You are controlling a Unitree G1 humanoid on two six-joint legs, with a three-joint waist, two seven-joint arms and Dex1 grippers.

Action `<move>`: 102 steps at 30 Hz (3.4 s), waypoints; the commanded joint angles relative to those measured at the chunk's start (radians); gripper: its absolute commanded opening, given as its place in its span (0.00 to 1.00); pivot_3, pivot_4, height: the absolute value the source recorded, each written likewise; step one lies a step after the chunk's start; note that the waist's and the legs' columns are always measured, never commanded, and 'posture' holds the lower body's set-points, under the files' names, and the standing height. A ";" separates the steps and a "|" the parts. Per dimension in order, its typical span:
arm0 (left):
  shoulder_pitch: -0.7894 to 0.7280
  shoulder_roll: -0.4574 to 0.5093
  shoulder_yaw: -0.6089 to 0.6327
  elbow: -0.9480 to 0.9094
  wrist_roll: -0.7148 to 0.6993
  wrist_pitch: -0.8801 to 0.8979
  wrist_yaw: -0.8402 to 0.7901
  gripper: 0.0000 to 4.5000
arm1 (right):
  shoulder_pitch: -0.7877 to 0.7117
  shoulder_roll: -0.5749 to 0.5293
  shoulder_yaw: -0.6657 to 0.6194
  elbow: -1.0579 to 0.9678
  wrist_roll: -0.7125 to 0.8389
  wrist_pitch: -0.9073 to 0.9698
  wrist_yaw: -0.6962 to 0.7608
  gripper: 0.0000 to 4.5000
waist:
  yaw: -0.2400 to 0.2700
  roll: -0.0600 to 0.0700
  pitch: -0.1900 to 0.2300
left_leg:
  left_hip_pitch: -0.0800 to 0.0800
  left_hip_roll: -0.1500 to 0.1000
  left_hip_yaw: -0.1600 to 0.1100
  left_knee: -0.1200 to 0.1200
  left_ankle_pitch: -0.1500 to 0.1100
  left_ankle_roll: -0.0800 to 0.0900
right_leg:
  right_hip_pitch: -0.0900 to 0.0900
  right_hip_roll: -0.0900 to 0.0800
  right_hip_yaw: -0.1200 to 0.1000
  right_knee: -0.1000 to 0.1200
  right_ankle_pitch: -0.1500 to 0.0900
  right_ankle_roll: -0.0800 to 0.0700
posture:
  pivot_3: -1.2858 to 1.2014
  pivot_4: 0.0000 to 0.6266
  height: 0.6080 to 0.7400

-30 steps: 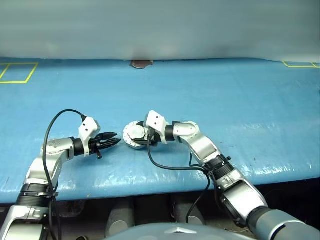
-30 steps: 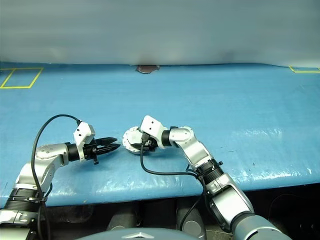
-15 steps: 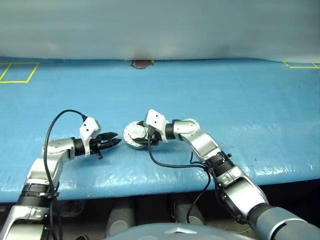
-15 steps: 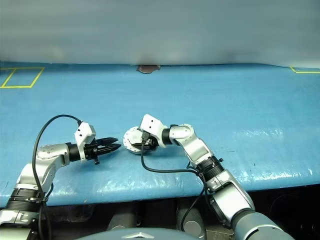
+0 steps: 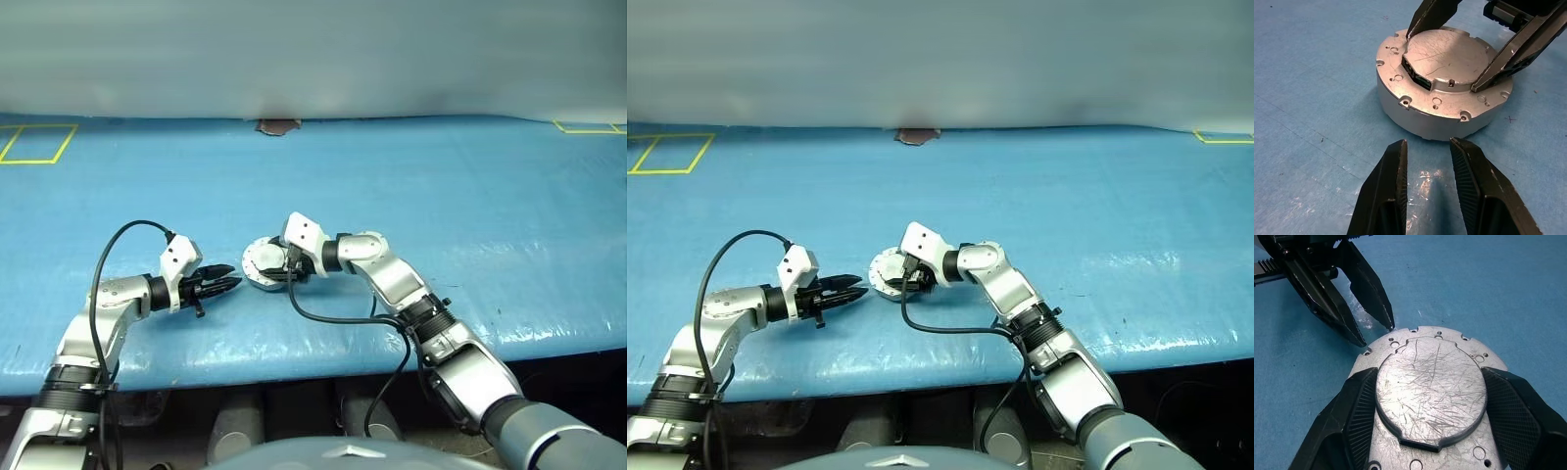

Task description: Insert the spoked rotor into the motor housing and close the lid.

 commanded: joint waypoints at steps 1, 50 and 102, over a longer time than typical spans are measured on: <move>-0.029 -0.027 0.058 -0.057 -0.066 0.021 0.023 0.33 | 0.030 -0.024 0.017 0.080 -0.066 0.034 -0.041 0.67 | 0.000 0.000 0.000 | 0.000 0.000 0.000 0.000 0.000 0.000 | 0.000 0.000 0.000 0.000 0.000 0.000 | 0.52 0.24 1.00; -0.070 -0.076 -0.050 0.026 0.000 0.054 0.029 0.00 | 0.212 0.096 -0.323 -0.488 0.267 0.307 -0.258 1.00 | 0.017 0.003 -0.005 | -0.006 -0.001 -0.001 -0.003 0.000 0.000 | -0.003 -0.001 -0.001 -0.004 0.000 0.000 | 0.52 0.24 1.00; -0.055 -0.091 -0.023 0.034 0.009 0.013 0.054 0.00 | 0.379 0.376 -0.556 -0.220 0.999 0.725 -0.624 0.57 | -0.006 0.004 -0.005 | -0.006 0.000 0.000 -0.007 0.000 0.000 | -0.004 -0.001 -0.001 -0.007 0.000 0.000 | 0.52 0.24 1.00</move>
